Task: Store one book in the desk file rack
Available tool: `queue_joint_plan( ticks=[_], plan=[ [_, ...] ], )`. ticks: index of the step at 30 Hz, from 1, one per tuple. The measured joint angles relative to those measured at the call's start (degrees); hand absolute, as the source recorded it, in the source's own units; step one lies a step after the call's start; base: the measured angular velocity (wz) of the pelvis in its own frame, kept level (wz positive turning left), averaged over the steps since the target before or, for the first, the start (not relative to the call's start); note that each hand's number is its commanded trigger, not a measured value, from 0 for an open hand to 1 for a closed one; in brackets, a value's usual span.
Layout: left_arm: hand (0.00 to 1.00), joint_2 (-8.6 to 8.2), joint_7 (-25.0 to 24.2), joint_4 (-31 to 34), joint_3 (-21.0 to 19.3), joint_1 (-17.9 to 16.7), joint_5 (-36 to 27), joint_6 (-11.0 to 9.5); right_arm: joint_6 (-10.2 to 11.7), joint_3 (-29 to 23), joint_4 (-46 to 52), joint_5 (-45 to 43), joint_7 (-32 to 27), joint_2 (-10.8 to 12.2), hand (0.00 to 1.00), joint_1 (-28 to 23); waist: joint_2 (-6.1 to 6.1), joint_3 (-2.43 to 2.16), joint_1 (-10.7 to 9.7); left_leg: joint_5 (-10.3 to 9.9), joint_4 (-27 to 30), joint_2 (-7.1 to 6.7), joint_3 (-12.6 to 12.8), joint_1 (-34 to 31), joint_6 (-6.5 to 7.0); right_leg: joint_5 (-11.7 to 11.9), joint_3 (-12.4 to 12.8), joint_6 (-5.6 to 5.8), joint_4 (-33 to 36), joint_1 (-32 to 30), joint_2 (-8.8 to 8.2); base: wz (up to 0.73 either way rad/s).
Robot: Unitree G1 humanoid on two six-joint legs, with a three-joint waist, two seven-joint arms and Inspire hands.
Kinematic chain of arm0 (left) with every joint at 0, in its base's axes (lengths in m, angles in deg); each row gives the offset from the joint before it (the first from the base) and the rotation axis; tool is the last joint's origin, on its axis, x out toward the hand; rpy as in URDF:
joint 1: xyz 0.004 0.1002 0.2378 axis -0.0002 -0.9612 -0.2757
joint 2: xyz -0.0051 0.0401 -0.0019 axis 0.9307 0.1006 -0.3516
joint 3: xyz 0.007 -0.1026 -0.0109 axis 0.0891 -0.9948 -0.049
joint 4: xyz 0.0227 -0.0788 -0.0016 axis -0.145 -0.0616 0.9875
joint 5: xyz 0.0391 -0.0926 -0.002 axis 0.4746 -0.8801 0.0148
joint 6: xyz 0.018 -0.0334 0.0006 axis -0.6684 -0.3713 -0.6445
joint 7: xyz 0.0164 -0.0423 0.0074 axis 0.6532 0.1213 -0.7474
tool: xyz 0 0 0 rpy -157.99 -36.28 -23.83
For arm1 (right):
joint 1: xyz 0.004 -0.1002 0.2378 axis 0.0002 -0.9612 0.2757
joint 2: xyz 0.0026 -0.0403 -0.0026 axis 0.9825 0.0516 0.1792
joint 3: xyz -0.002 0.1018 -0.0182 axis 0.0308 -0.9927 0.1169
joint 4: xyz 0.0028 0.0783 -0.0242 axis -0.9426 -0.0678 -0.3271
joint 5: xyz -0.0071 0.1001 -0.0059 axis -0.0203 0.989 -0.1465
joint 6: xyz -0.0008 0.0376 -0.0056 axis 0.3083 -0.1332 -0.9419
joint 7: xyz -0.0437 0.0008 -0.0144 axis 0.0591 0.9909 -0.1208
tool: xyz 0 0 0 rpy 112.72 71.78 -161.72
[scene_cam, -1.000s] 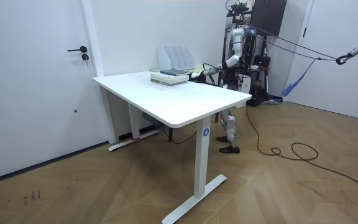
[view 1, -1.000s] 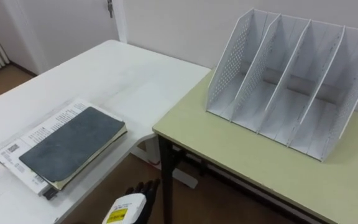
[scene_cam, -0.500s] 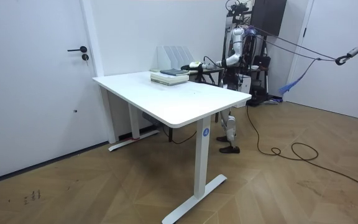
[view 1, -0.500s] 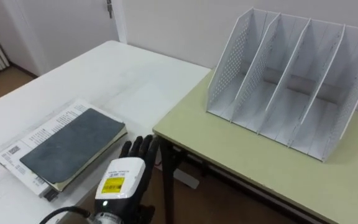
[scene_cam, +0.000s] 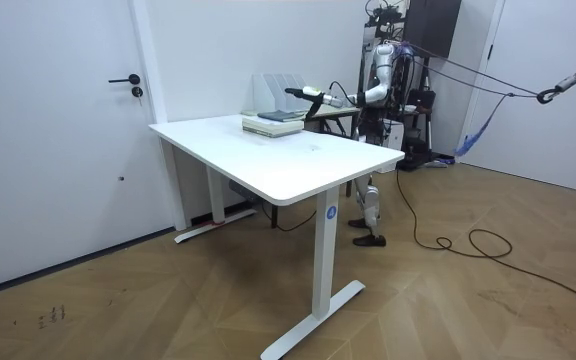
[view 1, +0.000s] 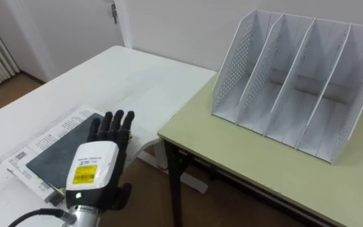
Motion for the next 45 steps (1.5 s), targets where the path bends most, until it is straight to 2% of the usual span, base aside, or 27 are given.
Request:
queue_joint_plan(
  ticks=[9, 15, 20, 25, 30, 34, 40, 41, 45],
  plan=[
    [0.0, 0.02, 1.39, -0.14, -0.99, -0.01, 0.05, -0.13, 0.13, -2.01, 0.35, -0.08, 0.5, -0.15, 0.0, 0.02, 0.0, 0.01, 0.26, 0.0, 0.0, -0.02, 0.02, -0.03, 0.0, 0.02, 0.08, 0.02, 0.09, -0.07, -0.02, 0.0],
    [0.0, 0.03, 2.49, -0.32, -0.99, -0.01, -0.27, 0.22, 0.05, -2.11, 0.6, -0.09, 0.39, -0.6, 0.0, 0.04, 0.42, 0.08, 0.24, 0.0, 0.0, -0.02, 0.07, -0.11, 0.0, 0.02, 0.12, 0.02, 0.09, -0.18, 0.03, 0.0],
    [0.0, 0.03, 2.1, -0.32, -0.98, 0.04, -0.71, 1.93, -1.09, -2.14, 0.82, -0.06, 0.16, -0.62, 0.0, 0.07, 0.63, 0.05, -0.11, 0.0, 0.0, 0.03, 0.18, -0.09, 0.0, 0.03, 0.23, 0.0, 0.11, -0.18, 0.02, 0.0],
    [0.0, 0.03, 0.79, -0.73, -1.02, 0.77, -1.64, 2.88, -1.29, -2.49, 0.82, -0.04, -0.12, -0.62, 0.0, 0.05, 0.95, 0.11, -0.08, 0.0, -0.02, 0.04, 0.17, -0.09, 0.0, 0.03, 0.25, 0.0, 0.2, -0.26, -0.01, 0.0],
    [0.0, 0.01, -0.86, -5.38, -1.47, 2.38, -1.63, 4.61, -2.49, -2.52, 0.92, -0.08, -0.12, -0.65, 0.0, 0.07, 0.98, 0.1, -0.06, 0.0, -0.01, 0.06, 0.21, -0.07, 0.0, 0.03, 0.5, -0.03, 0.13, -0.45, 0.02, -0.01],
    [0.0, 0.02, -3.03, -6.99, -3.39, 2.59, -1.64, 6.26, -3.28, -2.49, 0.92, -0.27, 0.52, -0.75, 0.0, -0.24, 0.96, 0.1, -0.27, 0.0, -0.01, 0.03, 0.25, -0.11, 0.0, 0.04, 0.8, -0.02, 0.24, -0.69, 0.16, -0.03],
    [0.0, 0.11, -4.04, -10.11, -4.35, 5.98, -1.73, 7.24, -3.57, -2.48, 0.99, -0.47, 0.55, -1.38, 0.0, -0.37, 1.05, 0.04, -0.29, 0.0, 0.0, 0.05, 0.27, -0.19, 0.0, 0.07, 1.16, 0.02, 1.06, -0.99, 0.05, -0.01],
    [0.0, 0.17, -4.06, -10.76, -4.36, 6.84, -1.89, 7.36, -3.65, -2.47, 0.99, -0.45, 0.52, -1.58, 0.0, -0.33, 1.47, -0.22, -0.29, 0.0, 0.0, 0.02, 0.27, -0.19, 0.0, 0.07, 1.33, 0.02, 1.12, -1.04, 0.06, 0.0],
    [0.0, 0.33, -4.03, -12.29, -4.35, 9.85, -4.01, 7.98, -3.7, -2.46, 0.97, -0.03, 0.24, -1.85, 0.0, -0.32, 1.65, -0.04, -0.31, 0.0, 0.04, 0.04, 0.36, -0.15, 0.0, 0.06, 1.72, 0.0, 1.87, -1.43, 0.11, -0.03]
  ],
)
